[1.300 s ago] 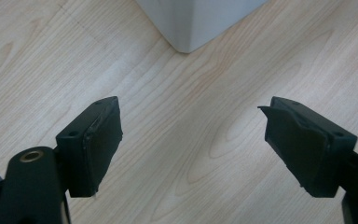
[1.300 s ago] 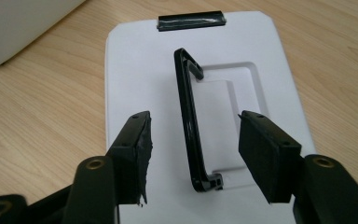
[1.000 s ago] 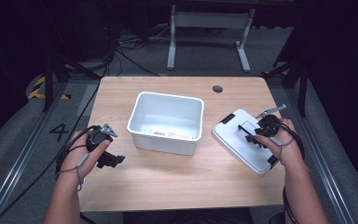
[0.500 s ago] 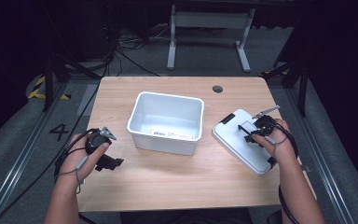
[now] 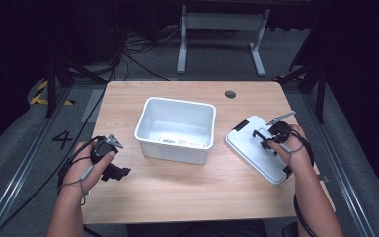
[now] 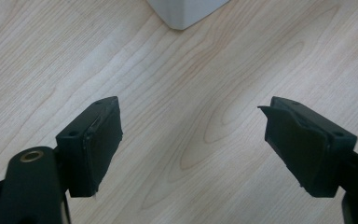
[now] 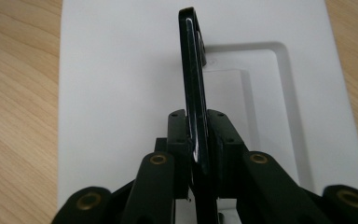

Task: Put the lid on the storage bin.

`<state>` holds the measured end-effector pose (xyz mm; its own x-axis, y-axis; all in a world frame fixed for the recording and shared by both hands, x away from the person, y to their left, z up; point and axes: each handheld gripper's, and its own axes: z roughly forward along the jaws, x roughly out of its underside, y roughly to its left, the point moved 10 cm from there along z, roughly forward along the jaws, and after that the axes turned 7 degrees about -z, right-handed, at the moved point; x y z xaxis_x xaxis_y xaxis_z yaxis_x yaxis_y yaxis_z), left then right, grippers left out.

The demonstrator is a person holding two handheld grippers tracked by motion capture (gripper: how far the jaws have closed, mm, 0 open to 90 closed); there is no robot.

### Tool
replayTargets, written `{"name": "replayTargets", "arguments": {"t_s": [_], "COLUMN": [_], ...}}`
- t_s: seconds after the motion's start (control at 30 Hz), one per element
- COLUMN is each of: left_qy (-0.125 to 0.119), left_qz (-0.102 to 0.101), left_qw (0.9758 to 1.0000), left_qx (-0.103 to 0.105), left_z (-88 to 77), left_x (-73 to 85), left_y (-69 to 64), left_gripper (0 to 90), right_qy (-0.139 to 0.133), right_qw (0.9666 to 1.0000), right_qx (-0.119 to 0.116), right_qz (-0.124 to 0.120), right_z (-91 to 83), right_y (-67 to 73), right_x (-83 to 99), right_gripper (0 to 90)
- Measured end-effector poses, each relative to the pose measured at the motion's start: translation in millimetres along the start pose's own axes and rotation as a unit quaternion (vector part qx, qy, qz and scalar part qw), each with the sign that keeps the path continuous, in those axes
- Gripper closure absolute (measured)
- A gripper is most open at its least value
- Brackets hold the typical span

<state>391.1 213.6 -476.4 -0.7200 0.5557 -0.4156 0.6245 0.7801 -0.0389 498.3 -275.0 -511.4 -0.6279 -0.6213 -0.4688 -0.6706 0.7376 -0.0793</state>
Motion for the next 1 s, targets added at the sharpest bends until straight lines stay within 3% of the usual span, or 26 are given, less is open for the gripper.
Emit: {"name": "replayTargets", "arguments": {"t_s": [0.47, 0.73, 1.0], "left_qy": [0.003, 0.001, -0.002], "left_qz": [0.0, 0.001, 0.005], "left_qw": [1.0, 1.0, 1.0], "left_qx": [0.003, 0.006, 0.004], "left_z": [1.0, 2.1, 0.5], "left_x": [-2.4, -4.9, -7.2], "left_y": [-1.2, -0.8, 0.4], "left_gripper": [19.4, 19.4, 19.4], "right_qy": [-0.003, -0.015, -0.021], "right_qw": [0.9999, 0.9998, 0.9996], "right_qx": [0.006, 0.011, -0.006], "right_qz": [-0.009, -0.013, -0.017], "right_z": [-5.9, -20.7, -41.1], "right_y": [-2.6, -4.0, -0.9], "right_x": [-0.5, -8.3, -17.3], "right_gripper": [84.0, 84.1, 84.1]}}
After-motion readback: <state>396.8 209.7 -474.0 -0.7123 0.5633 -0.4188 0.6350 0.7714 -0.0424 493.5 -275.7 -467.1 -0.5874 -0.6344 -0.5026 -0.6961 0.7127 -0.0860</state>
